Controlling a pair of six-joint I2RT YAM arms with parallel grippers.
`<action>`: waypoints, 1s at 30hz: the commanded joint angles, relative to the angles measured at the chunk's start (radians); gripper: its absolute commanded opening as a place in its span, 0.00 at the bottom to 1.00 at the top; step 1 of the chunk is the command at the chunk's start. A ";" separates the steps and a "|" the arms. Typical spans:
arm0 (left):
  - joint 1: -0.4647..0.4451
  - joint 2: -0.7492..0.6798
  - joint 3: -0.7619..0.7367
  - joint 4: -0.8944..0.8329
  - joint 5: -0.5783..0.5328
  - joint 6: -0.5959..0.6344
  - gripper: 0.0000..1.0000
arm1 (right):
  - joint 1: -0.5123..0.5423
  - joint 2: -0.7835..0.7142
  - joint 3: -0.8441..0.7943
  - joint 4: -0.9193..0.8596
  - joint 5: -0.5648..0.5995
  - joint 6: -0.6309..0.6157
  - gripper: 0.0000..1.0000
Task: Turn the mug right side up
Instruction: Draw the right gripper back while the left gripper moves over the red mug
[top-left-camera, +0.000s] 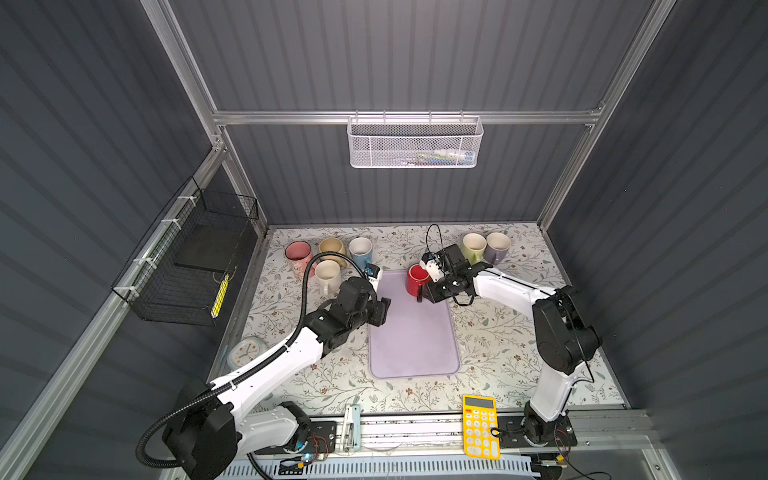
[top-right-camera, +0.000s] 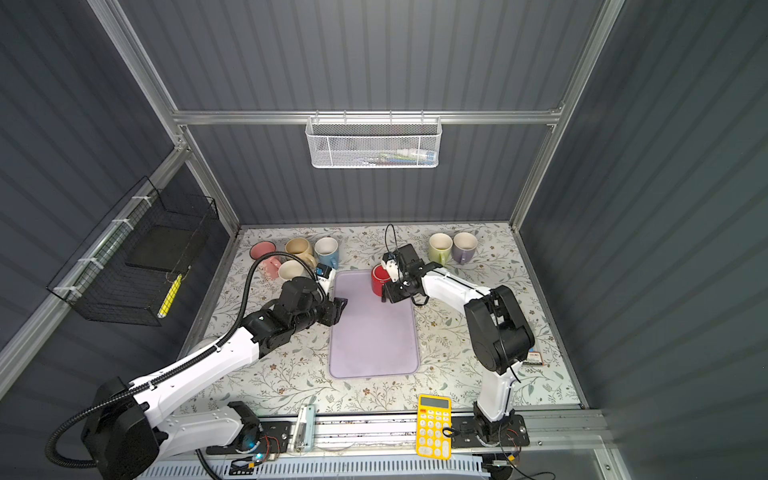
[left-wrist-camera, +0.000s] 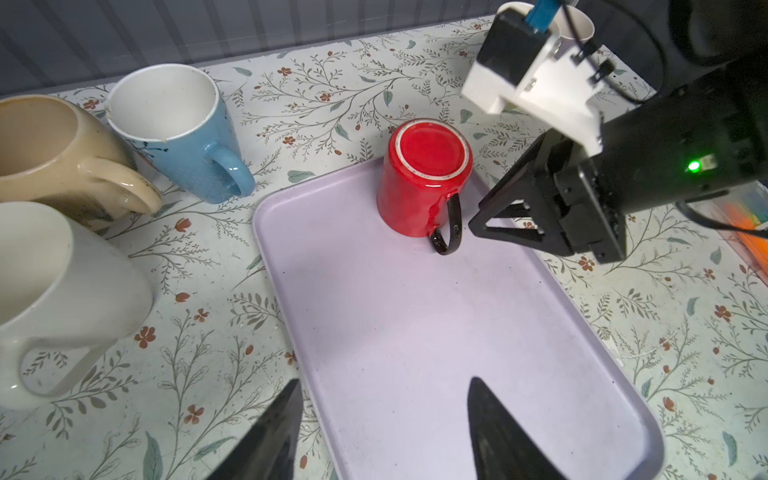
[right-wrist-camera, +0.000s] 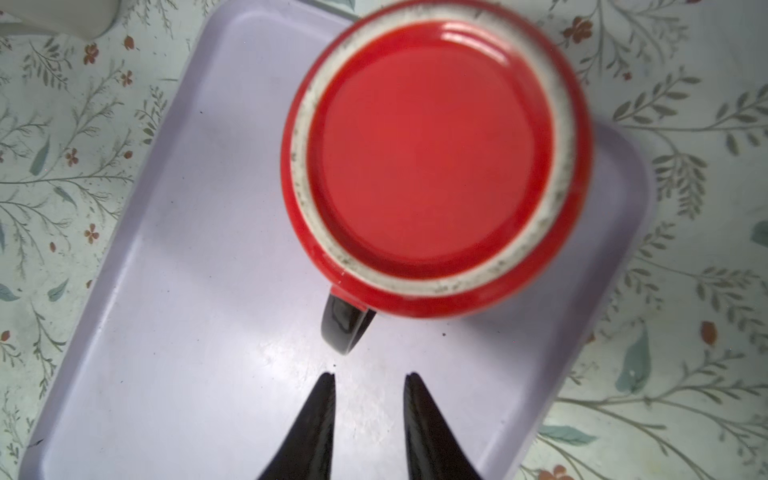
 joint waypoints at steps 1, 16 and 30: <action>-0.005 0.028 0.001 0.029 0.027 0.014 0.65 | -0.033 -0.067 -0.023 -0.007 -0.011 0.012 0.31; -0.014 0.257 0.099 0.188 0.160 0.006 0.72 | -0.218 -0.387 -0.258 0.051 0.023 0.056 0.32; -0.071 0.533 0.262 0.248 0.137 -0.025 0.72 | -0.290 -0.464 -0.367 0.117 -0.027 0.083 0.32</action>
